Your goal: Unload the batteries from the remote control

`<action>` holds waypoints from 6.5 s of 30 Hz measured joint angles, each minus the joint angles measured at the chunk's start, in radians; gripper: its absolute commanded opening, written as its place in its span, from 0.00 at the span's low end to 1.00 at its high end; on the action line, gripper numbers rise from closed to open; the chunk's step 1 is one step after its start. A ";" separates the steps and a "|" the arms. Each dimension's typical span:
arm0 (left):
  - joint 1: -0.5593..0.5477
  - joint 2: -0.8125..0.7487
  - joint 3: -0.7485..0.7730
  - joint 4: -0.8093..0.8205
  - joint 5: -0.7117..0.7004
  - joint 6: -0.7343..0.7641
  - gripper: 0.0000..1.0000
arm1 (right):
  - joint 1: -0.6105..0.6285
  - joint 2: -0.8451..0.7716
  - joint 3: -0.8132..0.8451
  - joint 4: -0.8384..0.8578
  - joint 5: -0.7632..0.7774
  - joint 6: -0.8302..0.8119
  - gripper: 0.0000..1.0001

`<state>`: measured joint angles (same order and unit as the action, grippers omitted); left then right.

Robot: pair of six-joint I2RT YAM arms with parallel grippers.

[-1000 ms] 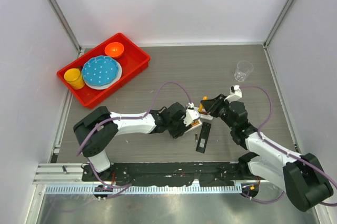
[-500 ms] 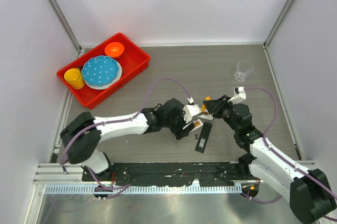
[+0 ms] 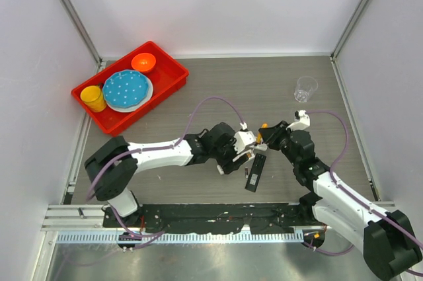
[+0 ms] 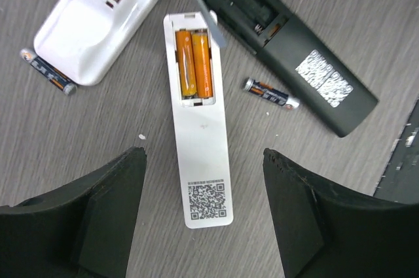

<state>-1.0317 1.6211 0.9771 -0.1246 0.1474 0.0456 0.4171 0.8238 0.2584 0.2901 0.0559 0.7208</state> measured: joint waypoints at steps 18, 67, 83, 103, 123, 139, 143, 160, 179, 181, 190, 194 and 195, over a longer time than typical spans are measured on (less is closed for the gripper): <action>0.000 0.151 0.027 -0.037 -0.042 0.025 0.17 | 0.000 0.093 0.045 -0.031 0.078 -0.064 0.01; 0.006 0.155 0.034 -0.044 -0.021 0.026 0.00 | 0.000 0.299 0.079 0.096 0.132 -0.072 0.01; 0.006 0.158 0.040 -0.051 -0.020 0.026 0.00 | 0.029 0.338 0.080 0.125 0.137 -0.072 0.01; 0.006 0.159 0.042 -0.056 -0.019 0.028 0.00 | 0.056 0.407 0.025 0.308 0.159 0.025 0.01; 0.007 0.162 0.047 -0.059 -0.013 0.032 0.00 | 0.074 0.359 -0.014 0.374 0.013 0.212 0.01; 0.004 0.161 0.043 -0.047 -0.062 0.019 0.74 | 0.074 0.293 -0.014 0.288 0.051 0.164 0.01; 0.002 0.150 0.027 -0.035 -0.115 0.009 0.74 | 0.074 0.273 -0.013 0.259 0.063 0.145 0.01; 0.008 0.119 -0.010 -0.004 -0.366 -0.016 0.65 | 0.074 0.290 0.000 0.231 0.077 0.107 0.01; 0.045 0.132 -0.005 0.021 -0.301 -0.035 0.60 | 0.076 0.302 0.013 0.216 0.078 0.093 0.01; 0.045 0.120 -0.019 0.025 -0.280 -0.039 0.63 | 0.082 0.296 0.013 0.209 0.082 0.091 0.01; 0.070 -0.077 -0.105 0.092 -0.085 -0.104 0.84 | 0.117 0.245 0.018 0.190 0.092 0.087 0.01; 0.106 -0.150 -0.109 0.183 0.059 -0.181 0.84 | 0.132 0.212 0.027 0.185 0.091 0.087 0.01; 0.113 -0.152 -0.102 0.201 0.094 -0.202 0.84 | 0.135 0.197 0.027 0.184 0.091 0.086 0.01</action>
<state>-0.9188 1.4693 0.8749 0.0769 0.2413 -0.1562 0.5526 1.0206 0.2859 0.4744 0.1467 0.8070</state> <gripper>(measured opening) 0.839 0.248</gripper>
